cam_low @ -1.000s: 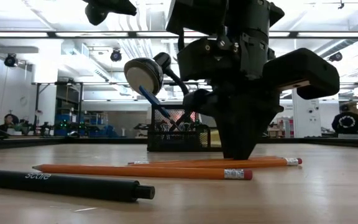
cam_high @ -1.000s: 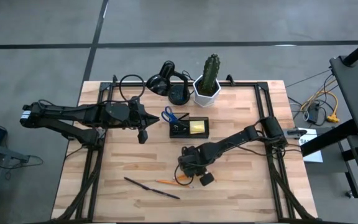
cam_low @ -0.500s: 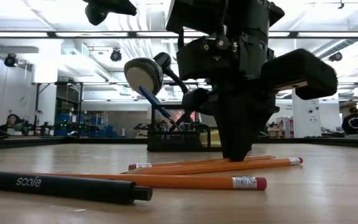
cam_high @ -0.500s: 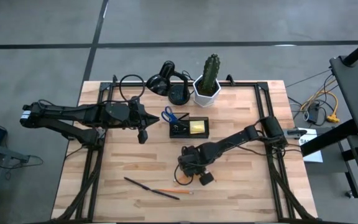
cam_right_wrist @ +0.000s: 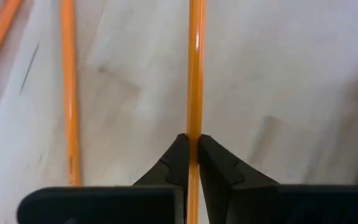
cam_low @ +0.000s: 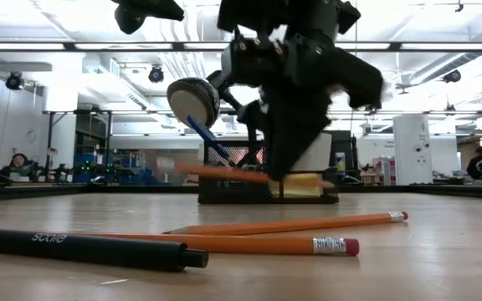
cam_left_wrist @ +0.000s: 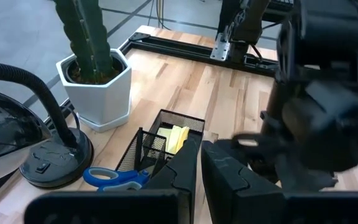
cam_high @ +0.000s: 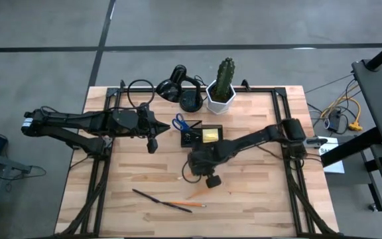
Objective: Pick and place office supplies into organizer
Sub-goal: Put the top yellow pencil into the black desk organizer
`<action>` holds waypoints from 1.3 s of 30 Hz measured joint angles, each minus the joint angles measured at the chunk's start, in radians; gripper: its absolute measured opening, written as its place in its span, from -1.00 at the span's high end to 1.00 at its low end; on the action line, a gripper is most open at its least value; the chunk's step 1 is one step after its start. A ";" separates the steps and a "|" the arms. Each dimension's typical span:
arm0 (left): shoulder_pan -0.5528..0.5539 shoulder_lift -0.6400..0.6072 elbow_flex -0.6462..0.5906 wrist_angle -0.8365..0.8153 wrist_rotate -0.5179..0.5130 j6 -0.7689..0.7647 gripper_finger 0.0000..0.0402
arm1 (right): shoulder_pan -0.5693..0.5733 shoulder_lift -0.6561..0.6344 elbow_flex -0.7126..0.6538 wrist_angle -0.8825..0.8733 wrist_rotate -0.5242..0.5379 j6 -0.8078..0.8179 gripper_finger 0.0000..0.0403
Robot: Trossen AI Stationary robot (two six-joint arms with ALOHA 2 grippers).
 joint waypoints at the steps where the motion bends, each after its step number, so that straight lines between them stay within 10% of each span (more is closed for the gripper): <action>1: 0.000 0.000 0.000 0.000 0.000 0.000 0.96 | -0.010 -0.013 -0.001 0.003 0.000 0.006 0.94; 19: 0.000 -0.048 0.000 0.034 0.000 -0.002 0.96 | -0.194 -0.278 -0.153 0.253 -0.004 0.067 0.94; 39: 0.000 -0.077 0.000 0.035 0.000 -0.001 0.96 | -0.299 -0.488 -0.670 1.263 0.109 0.433 0.94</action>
